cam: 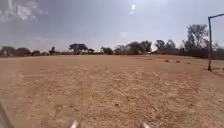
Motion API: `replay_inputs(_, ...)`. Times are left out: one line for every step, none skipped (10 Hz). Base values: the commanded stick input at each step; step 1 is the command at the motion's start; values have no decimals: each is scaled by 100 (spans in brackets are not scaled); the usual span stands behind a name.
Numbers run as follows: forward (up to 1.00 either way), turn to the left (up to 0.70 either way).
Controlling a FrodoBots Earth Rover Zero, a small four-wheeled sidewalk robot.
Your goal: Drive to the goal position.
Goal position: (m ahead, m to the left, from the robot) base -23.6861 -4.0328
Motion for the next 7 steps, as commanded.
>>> replay_inputs(0,70)
replay_inputs(0,70)
replay_inputs(0,70)
replay_inputs(0,70)
replay_inputs(0,70)
replay_inputs(0,70)
replay_inputs(0,70)
